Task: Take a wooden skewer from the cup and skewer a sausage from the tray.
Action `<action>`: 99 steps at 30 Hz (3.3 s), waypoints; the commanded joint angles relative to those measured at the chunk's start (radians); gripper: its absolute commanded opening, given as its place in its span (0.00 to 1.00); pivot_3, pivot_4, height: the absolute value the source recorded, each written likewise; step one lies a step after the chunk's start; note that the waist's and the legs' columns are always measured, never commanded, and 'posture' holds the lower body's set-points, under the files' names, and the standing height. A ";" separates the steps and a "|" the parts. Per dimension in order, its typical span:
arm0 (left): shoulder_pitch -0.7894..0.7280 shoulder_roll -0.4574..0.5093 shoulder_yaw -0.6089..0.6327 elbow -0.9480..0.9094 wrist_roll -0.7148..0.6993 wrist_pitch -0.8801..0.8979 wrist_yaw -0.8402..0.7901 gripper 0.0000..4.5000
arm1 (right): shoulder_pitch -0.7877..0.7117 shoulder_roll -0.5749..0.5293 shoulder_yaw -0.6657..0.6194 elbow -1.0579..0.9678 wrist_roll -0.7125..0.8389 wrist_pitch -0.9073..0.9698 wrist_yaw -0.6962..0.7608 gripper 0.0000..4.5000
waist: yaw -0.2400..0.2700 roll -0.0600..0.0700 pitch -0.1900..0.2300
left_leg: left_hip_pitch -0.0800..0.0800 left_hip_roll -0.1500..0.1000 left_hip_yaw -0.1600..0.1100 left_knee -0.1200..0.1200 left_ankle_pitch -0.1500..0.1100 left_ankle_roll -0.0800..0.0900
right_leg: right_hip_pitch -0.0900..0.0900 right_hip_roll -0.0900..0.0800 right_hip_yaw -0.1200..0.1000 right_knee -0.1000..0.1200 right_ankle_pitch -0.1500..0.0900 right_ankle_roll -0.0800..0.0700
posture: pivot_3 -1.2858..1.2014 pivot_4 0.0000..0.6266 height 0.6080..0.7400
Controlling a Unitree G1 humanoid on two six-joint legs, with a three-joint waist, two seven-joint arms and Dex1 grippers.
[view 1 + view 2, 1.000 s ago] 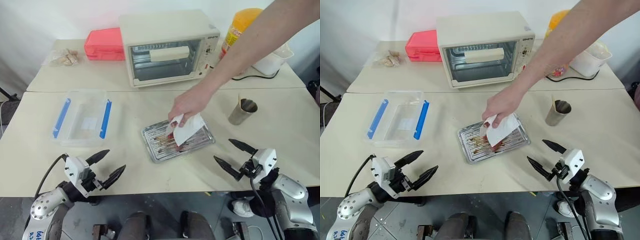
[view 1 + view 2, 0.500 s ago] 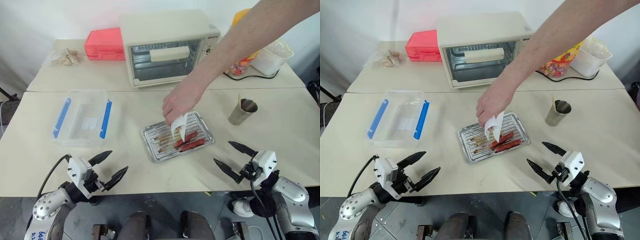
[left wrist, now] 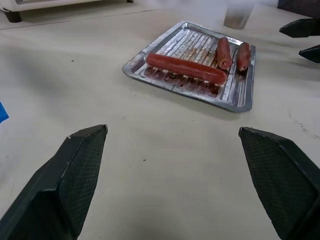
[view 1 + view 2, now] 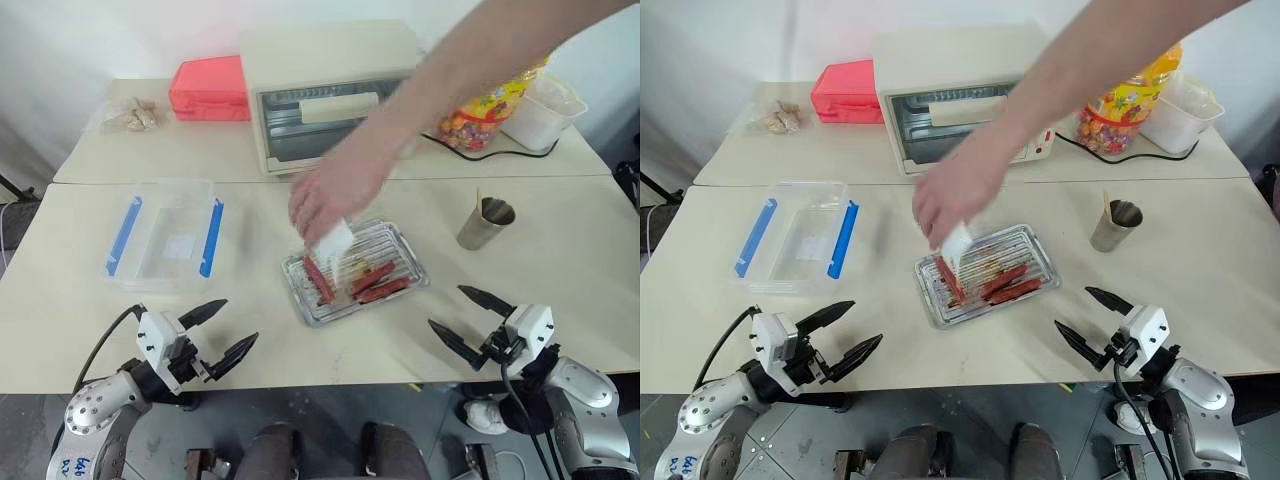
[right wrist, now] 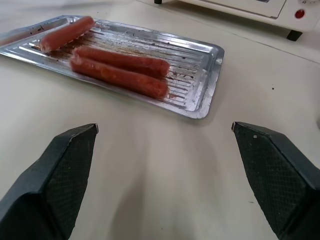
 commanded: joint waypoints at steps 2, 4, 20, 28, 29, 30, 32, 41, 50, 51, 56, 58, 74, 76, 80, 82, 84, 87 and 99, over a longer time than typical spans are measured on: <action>-0.018 0.009 0.000 0.011 0.003 -0.017 -0.010 0.99 | 0.012 0.004 -0.022 -0.035 0.010 -0.015 -0.014 1.00 | 0.000 0.000 0.000 | 0.000 0.000 0.000 0.000 0.000 0.000 | 0.000 0.000 0.000 0.000 0.000 0.000 | 0.52 0.24 1.00; -0.022 0.008 -0.002 0.015 0.005 -0.019 -0.011 0.99 | 0.018 0.003 -0.023 -0.038 0.010 -0.017 -0.016 1.00 | 0.000 0.000 0.000 | 0.000 0.000 0.000 0.000 0.000 0.000 | 0.000 0.000 0.000 0.000 0.000 0.000 | 0.52 0.24 1.00; 0.068 0.077 0.082 0.018 -0.005 -0.124 -0.127 0.99 | -0.005 -0.088 -0.023 -0.058 0.042 0.000 0.094 1.00 | -0.002 0.000 0.000 | 0.000 0.000 0.000 0.000 0.000 0.000 | 0.000 0.000 0.000 -0.001 0.000 0.000 | 0.52 0.24 1.00; 0.083 0.072 0.060 0.015 0.009 -0.126 -0.122 0.99 | -0.057 -0.072 0.007 -0.069 0.036 0.040 0.096 1.00 | 0.002 0.000 0.000 | 0.000 0.000 0.000 0.000 0.000 0.000 | 0.001 0.000 -0.001 -0.001 0.000 0.000 | 0.52 0.24 1.00; 0.081 0.072 0.058 0.015 0.012 -0.126 -0.120 0.99 | -0.055 -0.070 0.006 -0.070 0.036 0.042 0.092 1.00 | 0.001 0.000 0.000 | 0.000 0.000 0.000 0.000 0.000 0.000 | 0.001 0.000 -0.001 -0.001 0.000 0.000 | 0.52 0.24 1.00; 0.079 0.072 0.055 0.016 0.014 -0.126 -0.119 0.99 | -0.054 -0.069 0.006 -0.071 0.034 0.043 0.090 1.00 | 0.001 0.000 0.000 | 0.000 0.000 0.000 0.000 0.000 0.000 | 0.001 0.000 -0.001 -0.001 0.000 0.000 | 0.52 0.24 1.00; 0.077 0.074 0.048 0.018 0.021 -0.131 -0.121 0.99 | -0.049 -0.065 0.006 -0.075 0.031 0.044 0.083 1.00 | 0.000 0.000 0.000 | 0.000 0.000 0.000 0.000 0.000 0.000 | 0.001 0.000 -0.001 -0.001 0.000 0.000 | 0.52 0.24 1.00; 0.057 0.080 0.024 0.024 0.044 -0.140 -0.123 0.99 | -0.029 -0.040 0.011 -0.074 0.021 0.038 0.062 1.00 | 0.000 0.000 0.000 | 0.000 0.000 0.000 0.000 0.000 0.000 | 0.001 0.000 -0.001 -0.001 0.000 0.000 | 0.52 0.24 1.00; 0.066 0.083 0.024 0.018 0.043 -0.137 -0.128 0.99 | -0.015 -0.034 0.008 -0.032 0.010 0.008 0.081 1.00 | 0.000 0.000 0.000 | 0.000 0.000 0.000 0.000 0.000 0.000 | 0.001 0.000 -0.001 -0.001 0.000 0.000 | 0.52 0.24 1.00; 0.066 0.081 0.024 0.017 0.041 -0.137 -0.127 0.99 | -0.015 -0.033 0.008 -0.029 0.008 0.005 0.081 1.00 | 0.000 0.000 0.000 | 0.000 0.000 0.000 0.000 0.000 0.000 | 0.001 0.000 -0.001 -0.001 0.000 0.000 | 0.52 0.24 1.00; 0.070 0.077 0.024 0.013 0.035 -0.136 -0.126 0.99 | -0.011 -0.029 0.006 -0.020 0.003 -0.009 0.079 1.00 | 0.000 0.000 0.000 | 0.000 0.000 0.000 0.000 0.000 0.000 | 0.001 0.000 -0.001 -0.001 0.000 0.000 | 0.52 0.24 1.00; 0.073 0.075 0.026 0.011 0.033 -0.134 -0.124 0.99 | -0.007 -0.027 0.006 -0.020 0.002 -0.010 0.078 1.00 | 0.000 0.000 0.000 | 0.000 0.000 0.000 0.000 0.000 0.000 | 0.001 0.000 -0.001 -0.001 0.000 0.000 | 0.52 0.24 1.00; 0.089 0.080 0.031 0.004 0.025 -0.137 -0.138 0.99 | -0.004 -0.026 0.010 -0.028 0.001 -0.001 0.083 1.00 | 0.000 0.000 0.000 | 0.000 0.000 0.000 0.000 0.000 0.000 | 0.001 0.000 -0.001 -0.001 0.000 0.000 | 0.52 0.24 1.00; 0.089 0.081 0.033 0.008 0.033 -0.144 -0.136 0.99 | -0.003 -0.027 0.008 -0.030 0.003 0.000 0.083 1.00 | 0.000 0.000 0.000 | 0.000 0.000 0.000 0.000 0.000 0.000 | 0.001 0.000 -0.001 -0.001 0.000 0.000 | 0.52 0.24 1.00; 0.095 0.086 0.050 0.014 0.023 -0.142 -0.140 0.99 | 0.003 -0.033 0.000 -0.035 0.005 0.004 0.082 1.00 | 0.000 0.000 0.000 | 0.000 0.000 0.000 0.000 0.000 0.000 | 0.001 0.000 -0.001 -0.001 0.000 0.000 | 0.52 0.24 1.00; 0.097 0.085 0.052 0.014 0.024 -0.139 -0.138 0.99 | 0.009 -0.036 -0.006 -0.034 0.007 0.004 0.082 1.00 | 0.000 0.000 0.000 | 0.000 0.000 0.000 0.000 0.000 0.000 | 0.001 0.000 -0.001 -0.001 0.000 0.000 | 0.52 0.24 1.00; 0.098 0.084 0.051 0.010 0.025 -0.138 -0.137 0.99 | 0.013 -0.037 -0.009 -0.035 0.009 0.005 0.082 1.00 | 0.000 0.000 0.000 | 0.000 0.000 0.000 0.000 0.000 0.000 | 0.001 0.000 -0.001 -0.001 0.000 0.000 | 0.52 0.24 1.00; 0.103 0.086 0.051 0.002 0.017 -0.128 -0.139 0.99 | 0.017 -0.038 -0.006 -0.037 0.012 0.009 0.086 1.00 | 0.000 0.000 0.000 | 0.000 0.000 0.000 0.000 0.000 0.000 | 0.001 0.000 -0.001 -0.001 0.000 0.000 | 0.52 0.24 1.00; 0.103 0.081 0.068 -0.004 -0.012 -0.109 -0.129 0.99 | 0.034 -0.039 -0.015 -0.039 0.014 0.003 0.086 1.00 | 0.000 0.000 0.000 | 0.000 0.000 0.000 0.000 0.000 0.000 | 0.001 0.000 -0.001 -0.001 0.000 0.000 | 0.52 0.24 1.00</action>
